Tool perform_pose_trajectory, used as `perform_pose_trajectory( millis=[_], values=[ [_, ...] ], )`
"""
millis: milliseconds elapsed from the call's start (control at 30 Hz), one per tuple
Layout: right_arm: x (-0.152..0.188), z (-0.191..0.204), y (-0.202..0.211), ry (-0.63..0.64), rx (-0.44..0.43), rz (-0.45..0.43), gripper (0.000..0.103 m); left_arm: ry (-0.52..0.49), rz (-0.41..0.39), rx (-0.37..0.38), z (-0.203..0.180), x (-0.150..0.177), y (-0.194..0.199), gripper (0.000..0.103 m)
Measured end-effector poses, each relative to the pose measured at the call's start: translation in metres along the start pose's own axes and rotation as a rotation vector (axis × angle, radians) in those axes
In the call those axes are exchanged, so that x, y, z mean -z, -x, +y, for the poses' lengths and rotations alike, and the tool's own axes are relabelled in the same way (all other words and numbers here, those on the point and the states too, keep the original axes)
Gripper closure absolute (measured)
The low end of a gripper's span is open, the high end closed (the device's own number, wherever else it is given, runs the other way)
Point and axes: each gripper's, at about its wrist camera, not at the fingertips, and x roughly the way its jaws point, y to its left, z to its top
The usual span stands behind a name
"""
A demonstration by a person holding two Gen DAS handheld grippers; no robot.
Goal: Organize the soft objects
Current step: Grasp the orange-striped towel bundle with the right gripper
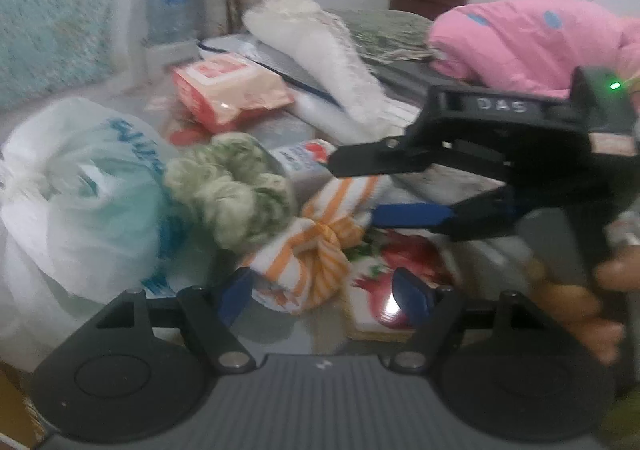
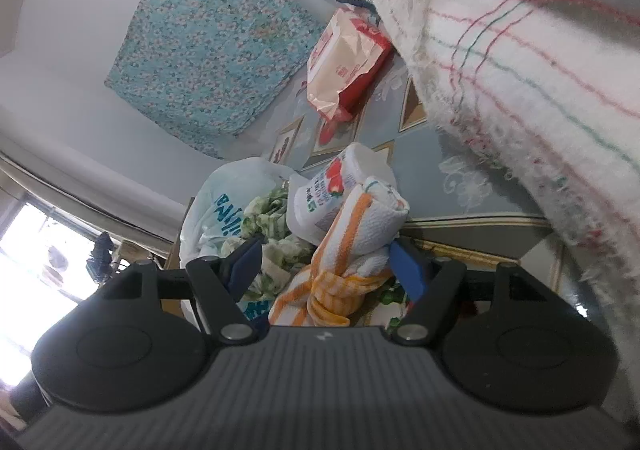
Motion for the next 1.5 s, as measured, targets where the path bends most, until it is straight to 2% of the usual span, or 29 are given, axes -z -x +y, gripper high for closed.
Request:
perform_pose_trajectory(
  millis=[133, 200, 300, 467, 533, 667, 867, 933, 1100, 1167, 1200, 1267, 1367, 1433, 1500],
  values=[
    [0.001, -0.001, 0.005, -0.001, -0.002, 0.006, 0.032, 0.047, 0.053, 0.199, -0.001, 0.006, 0.008, 0.027],
    [0.002, -0.002, 0.009, 0.004, 0.008, 0.000, 0.032, 0.027, 0.014, 0.183, -0.005, 0.008, 0.017, 0.026],
    [0.004, -0.006, 0.015, -0.010, 0.008, -0.013, 0.032, -0.024, -0.075, 0.073, -0.008, 0.006, 0.025, 0.023],
    [0.004, -0.008, 0.018, -0.016, 0.006, -0.020, 0.032, -0.105, -0.064, -0.101, -0.011, -0.002, 0.002, 0.023],
    [0.004, -0.008, 0.017, -0.018, 0.005, -0.019, 0.032, -0.119, -0.040, -0.127, -0.009, -0.003, -0.011, 0.023],
    [0.004, -0.004, 0.012, -0.004, 0.012, -0.012, 0.032, -0.076, -0.007, -0.093, -0.008, -0.005, -0.019, 0.022],
    [0.006, -0.006, 0.011, -0.013, 0.003, 0.006, 0.035, -0.077, -0.005, 0.085, -0.014, 0.001, -0.003, 0.019],
    [0.007, -0.007, 0.012, -0.019, 0.000, 0.012, 0.036, -0.089, -0.014, 0.120, -0.018, 0.003, 0.002, 0.019],
    [0.004, -0.011, 0.014, -0.031, -0.003, 0.010, 0.039, -0.095, -0.037, 0.079, -0.023, -0.002, -0.002, 0.020],
    [0.003, -0.011, 0.013, -0.025, 0.005, 0.013, 0.044, -0.101, -0.034, 0.050, -0.024, -0.004, -0.008, 0.023],
    [0.003, -0.011, 0.011, -0.020, 0.010, 0.015, 0.046, -0.099, -0.030, 0.033, -0.024, -0.005, -0.012, 0.028],
    [0.003, -0.012, 0.009, -0.010, 0.026, 0.018, 0.056, -0.092, -0.027, 0.021, -0.023, -0.006, -0.014, 0.031],
    [0.005, -0.017, 0.010, -0.035, 0.014, 0.033, 0.067, -0.067, -0.027, 0.076, -0.019, -0.006, -0.009, 0.031],
    [0.010, -0.021, 0.011, -0.063, -0.012, 0.053, 0.068, -0.051, -0.016, 0.118, -0.017, -0.005, -0.004, 0.030],
    [0.014, -0.021, 0.014, -0.056, -0.002, 0.061, 0.068, -0.045, -0.003, 0.154, -0.018, -0.001, 0.001, 0.028]
  ],
)
